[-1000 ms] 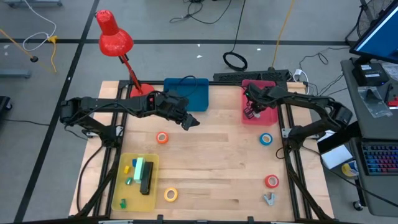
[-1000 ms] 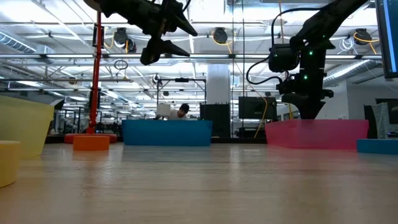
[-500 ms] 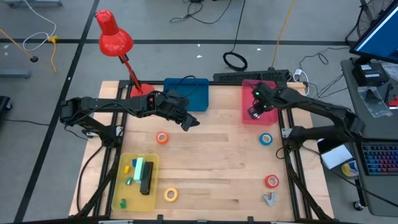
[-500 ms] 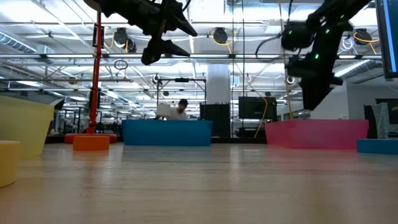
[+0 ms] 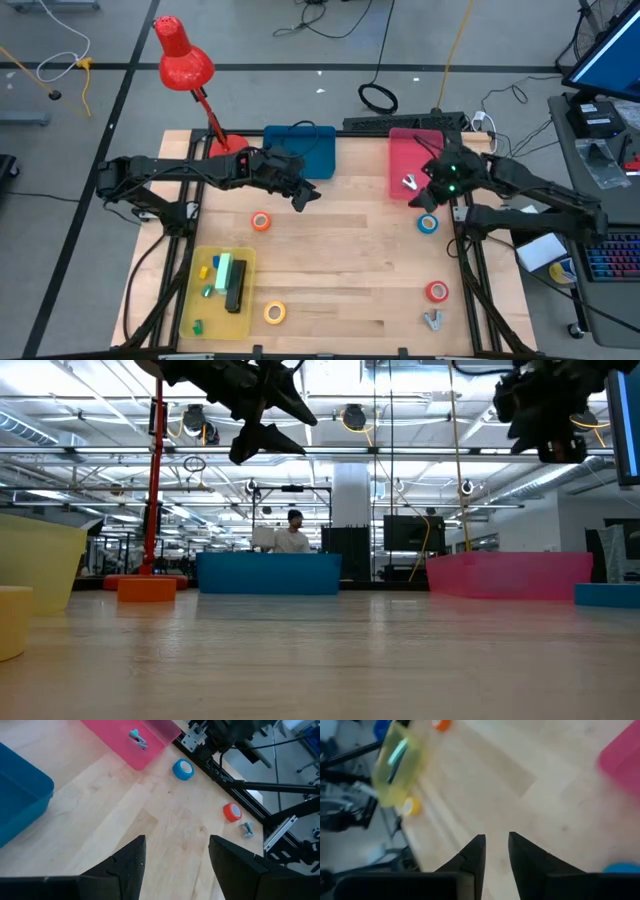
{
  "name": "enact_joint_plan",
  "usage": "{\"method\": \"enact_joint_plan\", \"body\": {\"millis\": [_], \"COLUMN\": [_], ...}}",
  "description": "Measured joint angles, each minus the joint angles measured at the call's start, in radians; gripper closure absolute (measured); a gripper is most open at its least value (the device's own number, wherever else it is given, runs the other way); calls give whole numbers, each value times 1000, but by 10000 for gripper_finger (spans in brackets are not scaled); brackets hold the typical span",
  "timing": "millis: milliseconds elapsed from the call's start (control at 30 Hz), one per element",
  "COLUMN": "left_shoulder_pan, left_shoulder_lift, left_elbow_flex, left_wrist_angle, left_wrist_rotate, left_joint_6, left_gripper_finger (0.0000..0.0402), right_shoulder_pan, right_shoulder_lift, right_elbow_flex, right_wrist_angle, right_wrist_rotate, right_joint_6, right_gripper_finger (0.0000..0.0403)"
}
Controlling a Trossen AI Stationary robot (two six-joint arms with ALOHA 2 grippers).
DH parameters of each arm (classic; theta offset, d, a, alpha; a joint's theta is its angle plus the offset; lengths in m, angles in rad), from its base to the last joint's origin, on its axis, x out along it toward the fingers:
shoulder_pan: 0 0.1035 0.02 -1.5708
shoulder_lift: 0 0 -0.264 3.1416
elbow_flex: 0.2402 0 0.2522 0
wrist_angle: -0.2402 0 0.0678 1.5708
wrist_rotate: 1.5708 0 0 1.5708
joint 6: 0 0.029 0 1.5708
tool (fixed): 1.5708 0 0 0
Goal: Pick and place Stapler, Stapler remover, tape
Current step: Put the blue staple remover into the red bin
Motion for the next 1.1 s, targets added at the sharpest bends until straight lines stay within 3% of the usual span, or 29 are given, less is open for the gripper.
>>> {"method": "enact_joint_plan", "body": {"millis": [200, 367, 700, 867, 1100], "left_shoulder_pan": [-4, -22, -75, -100, -110], "left_shoulder_lift": [0, 0, 0, 0, 0], "left_elbow_flex": [0, 0, 0, 0, 0], "left_wrist_angle": [0, 0, -2, -3, -3], "left_wrist_rotate": [0, 0, -70, -69, -69], "left_joint_6": [0, 2, 8, 70, 82], "left_gripper_finger": [186, 186, 186, 186, 186], "right_shoulder_pan": [226, 434, 785, 900, 969], "right_shoulder_lift": [-14, 27, 262, 370, 450], "right_elbow_flex": [0, 0, 0, 0, 0], "right_wrist_angle": [4, 49, 84, 148, 294], "right_wrist_rotate": [-3, -88, -261, -261, -242], "right_joint_6": [43, 80, 53, -17, 37], "right_gripper_finger": [330, 330, 330, 330, 330]}}
